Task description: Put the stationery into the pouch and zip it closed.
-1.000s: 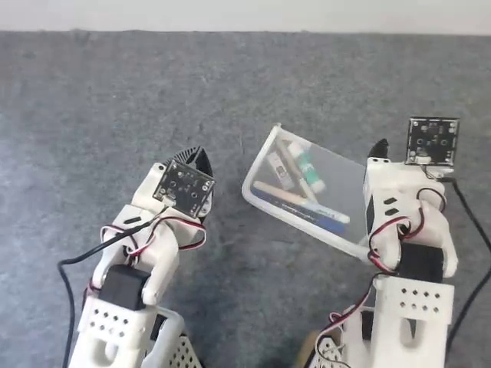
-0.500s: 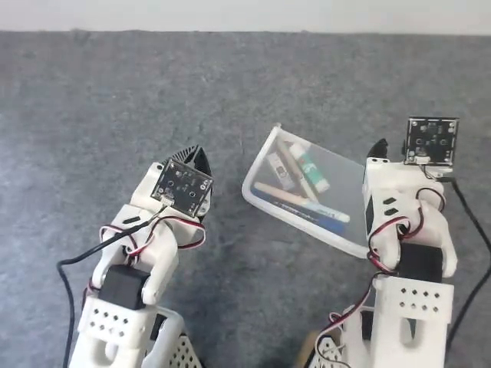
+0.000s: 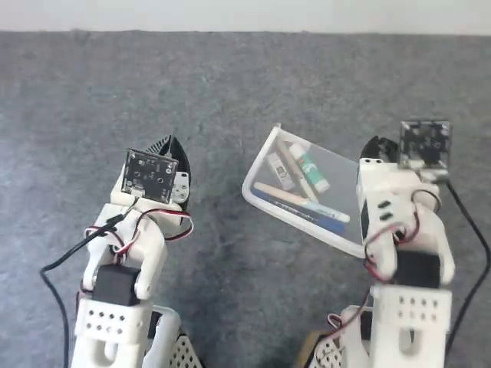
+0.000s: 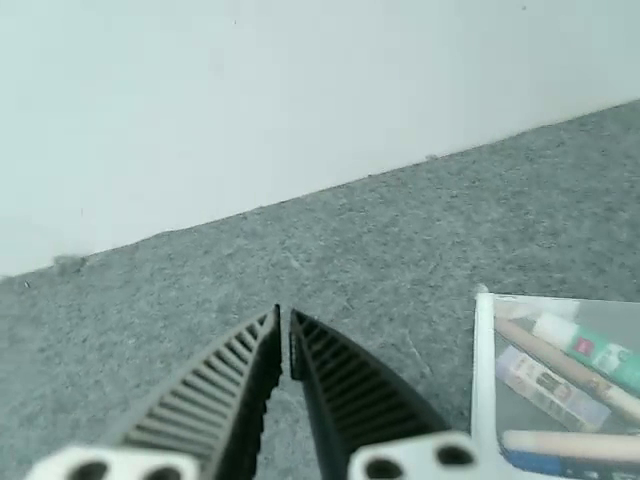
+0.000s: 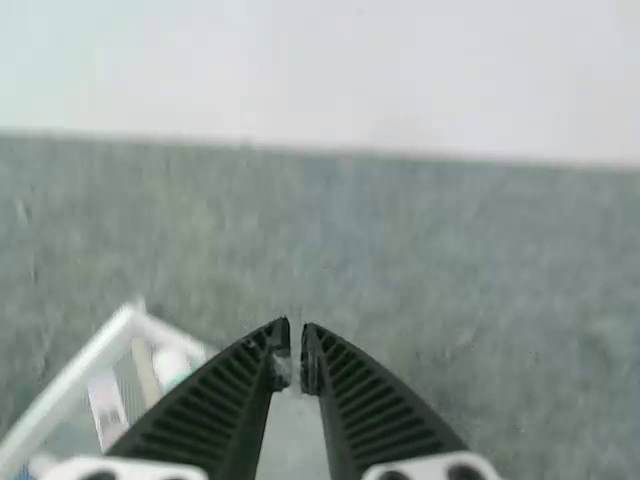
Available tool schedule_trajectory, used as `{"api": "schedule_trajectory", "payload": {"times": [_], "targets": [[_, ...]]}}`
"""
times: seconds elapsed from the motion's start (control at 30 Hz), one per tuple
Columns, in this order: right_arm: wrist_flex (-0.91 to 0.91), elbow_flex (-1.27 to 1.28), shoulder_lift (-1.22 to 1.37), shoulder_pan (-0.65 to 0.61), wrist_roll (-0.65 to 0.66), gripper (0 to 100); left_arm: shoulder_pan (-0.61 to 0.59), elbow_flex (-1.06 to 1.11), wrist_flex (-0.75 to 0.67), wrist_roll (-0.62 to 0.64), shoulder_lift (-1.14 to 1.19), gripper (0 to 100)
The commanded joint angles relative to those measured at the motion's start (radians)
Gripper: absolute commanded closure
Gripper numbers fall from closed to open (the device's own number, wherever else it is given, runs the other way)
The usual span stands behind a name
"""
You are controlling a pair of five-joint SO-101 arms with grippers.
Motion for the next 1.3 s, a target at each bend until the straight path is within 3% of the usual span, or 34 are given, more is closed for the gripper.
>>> {"api": "schedule_trajectory", "payload": {"times": [0.0,0.3,0.5,0.73,1.03,1.27], "targets": [[0.004,-0.038,-0.153,-0.008,-0.008,99.2,-0.008,-0.101,0.025,0.037,-0.017,99],[0.139,-0.032,-0.217,-0.050,-0.009,99.2,-0.020,-0.125,0.112,0.058,-0.032,99],[0.209,-0.032,-0.217,-0.056,-0.014,99.2,-0.100,-0.116,0.203,0.063,-0.236,99],[0.272,-0.032,-0.229,-0.056,-0.014,99.2,-0.104,-0.007,0.261,0.061,-0.408,99],[0.318,0.072,-0.475,-0.054,-0.003,99.2,-0.106,0.084,0.358,0.057,-0.526,99],[0.321,0.267,-0.661,-0.054,0.091,99.2,-0.106,0.087,0.428,0.055,-0.525,99]]}}
